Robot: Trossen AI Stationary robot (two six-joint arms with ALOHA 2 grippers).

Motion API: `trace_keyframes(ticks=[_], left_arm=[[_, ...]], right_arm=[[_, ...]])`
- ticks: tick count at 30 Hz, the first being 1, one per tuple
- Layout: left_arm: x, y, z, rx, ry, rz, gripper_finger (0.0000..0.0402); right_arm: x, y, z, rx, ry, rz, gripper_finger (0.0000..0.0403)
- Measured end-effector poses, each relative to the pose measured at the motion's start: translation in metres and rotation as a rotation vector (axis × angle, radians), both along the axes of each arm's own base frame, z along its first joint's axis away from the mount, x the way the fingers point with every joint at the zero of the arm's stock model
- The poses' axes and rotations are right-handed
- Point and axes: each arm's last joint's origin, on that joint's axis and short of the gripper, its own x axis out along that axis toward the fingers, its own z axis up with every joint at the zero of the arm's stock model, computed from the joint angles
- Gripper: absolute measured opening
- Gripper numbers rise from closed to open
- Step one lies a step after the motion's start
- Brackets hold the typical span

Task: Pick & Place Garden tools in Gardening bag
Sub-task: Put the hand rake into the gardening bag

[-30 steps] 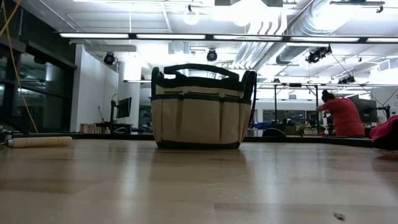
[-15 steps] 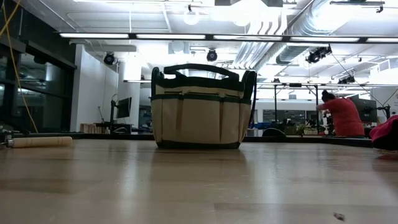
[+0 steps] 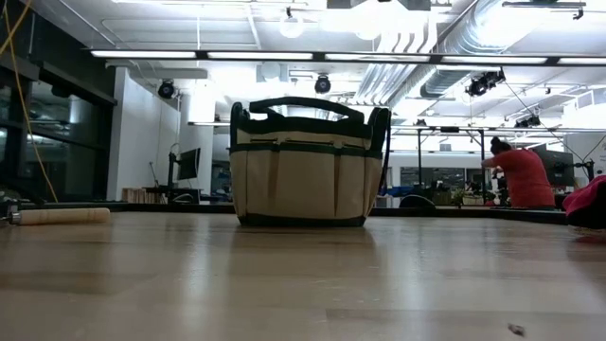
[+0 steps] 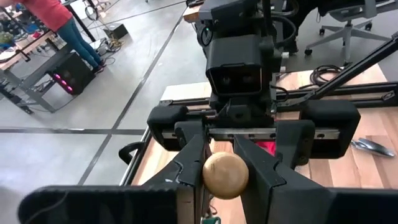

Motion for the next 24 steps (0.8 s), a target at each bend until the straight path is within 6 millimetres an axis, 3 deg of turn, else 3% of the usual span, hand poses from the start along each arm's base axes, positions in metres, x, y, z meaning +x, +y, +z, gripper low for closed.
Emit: trace_keyframes(ticks=[17, 24], left_arm=[[-0.0008, 0.0006, -0.0027, -0.012, 0.017, 0.015, 0.0060], [0.0034, -0.0003, -0.0053, -0.009, 0.018, 0.018, 0.0059]], right_arm=[[-0.0055, -0.0018, 0.0003, -0.012, 0.051, -0.029, 0.0243], [-0.0055, -0.0016, -0.0014, -0.108, 0.054, -0.031, 0.0243]])
